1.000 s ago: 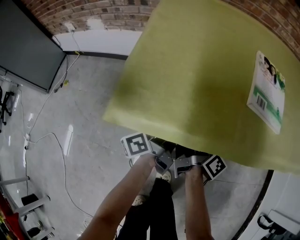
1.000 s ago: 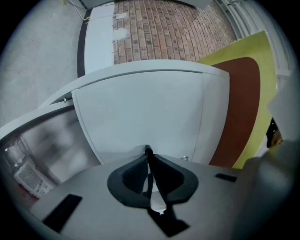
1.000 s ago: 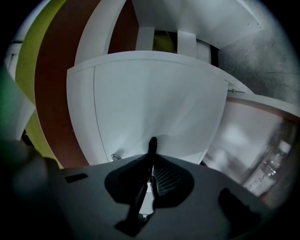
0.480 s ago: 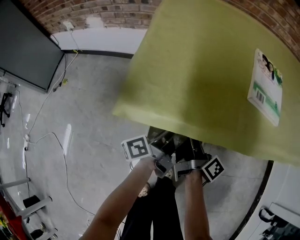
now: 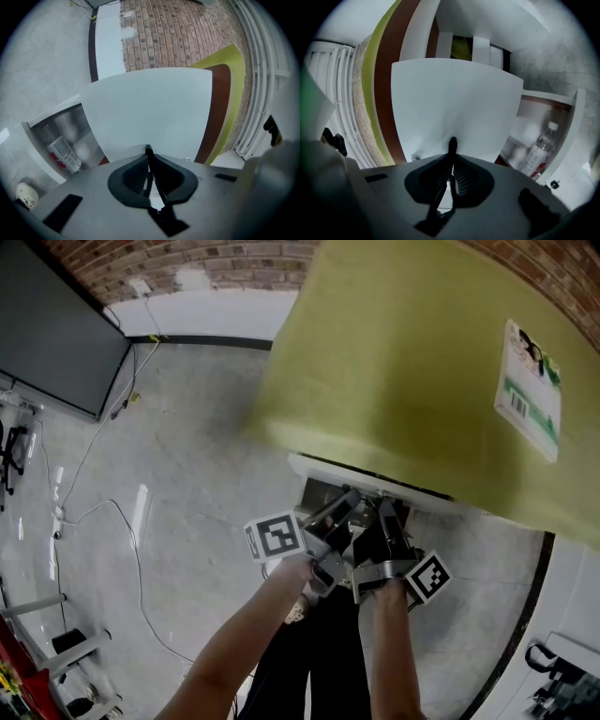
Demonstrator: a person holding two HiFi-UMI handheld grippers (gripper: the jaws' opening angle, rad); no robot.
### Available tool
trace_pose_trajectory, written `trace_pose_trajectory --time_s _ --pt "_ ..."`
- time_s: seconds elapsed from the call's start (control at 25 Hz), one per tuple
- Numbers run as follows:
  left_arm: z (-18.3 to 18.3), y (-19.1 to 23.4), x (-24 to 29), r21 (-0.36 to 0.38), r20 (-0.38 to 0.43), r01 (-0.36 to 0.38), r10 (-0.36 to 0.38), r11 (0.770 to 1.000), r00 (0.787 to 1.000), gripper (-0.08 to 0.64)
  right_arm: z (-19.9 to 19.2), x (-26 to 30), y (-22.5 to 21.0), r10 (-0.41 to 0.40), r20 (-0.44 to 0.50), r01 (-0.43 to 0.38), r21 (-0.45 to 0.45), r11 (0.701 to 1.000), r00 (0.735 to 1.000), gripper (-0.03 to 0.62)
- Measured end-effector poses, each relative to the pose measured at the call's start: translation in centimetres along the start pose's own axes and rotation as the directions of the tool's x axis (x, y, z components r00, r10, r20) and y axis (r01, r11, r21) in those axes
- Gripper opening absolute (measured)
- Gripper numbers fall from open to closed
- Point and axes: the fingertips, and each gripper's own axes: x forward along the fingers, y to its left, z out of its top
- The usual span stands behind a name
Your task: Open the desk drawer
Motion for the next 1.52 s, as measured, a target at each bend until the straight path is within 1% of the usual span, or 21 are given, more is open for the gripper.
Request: trace_pose_trajectory --time_s 0.32,0.64,0.88,1.08,1.24,1.36,1.52 --pt "-2.1 0.1 -2.3 -0.009 -0.003 -0.008 0.008 1.0 1.0 0.04 -1.6 -2.6 -0.2 -0.01 -0.007 0.01 -0.011 1.0 1.0 0.035" --pt "-3.9 0.1 -4.3 -0.011 -0.019 -0.032 0.032 0.999 0.999 0.04 -3.1 -4.9 -0.2 -0.022 -0.009 0.022 0.005 1.0 1.0 0.035" --pt "-5.1 0.5 -5.9 -0.025 -0.035 -0.057 0.056 0.998 0.998 0.04 -4.5 -6.4 -0.6 -0.066 -0.003 0.066 0.04 0.997 0.998 0.035" --pt "-5.6 1.4 -6.0 0.022 -0.051 -0.097 0.098 0.995 0.994 0.046 -4.7 -6.8 -1.6 -0.084 -0.011 0.085 0.055 0.995 0.996 0.035" --pt "-5.7 2.1 -6.2 0.028 -0.05 -0.102 0.104 0.994 0.993 0.046 -4.9 -6.9 -2.4 -0.077 -0.042 0.079 0.038 0.996 0.996 0.035" --pt "-6.0 3.2 -6.2 0.032 -0.057 -0.119 0.121 0.992 0.991 0.045 -5.1 -6.9 -3.4 -0.088 -0.037 0.09 0.058 0.994 0.995 0.035" --pt "-6.7 5.0 -6.6 0.04 -0.089 -0.151 0.154 0.988 0.984 0.046 -5.7 -7.4 -5.2 -0.114 -0.031 0.116 0.074 0.991 0.993 0.035"
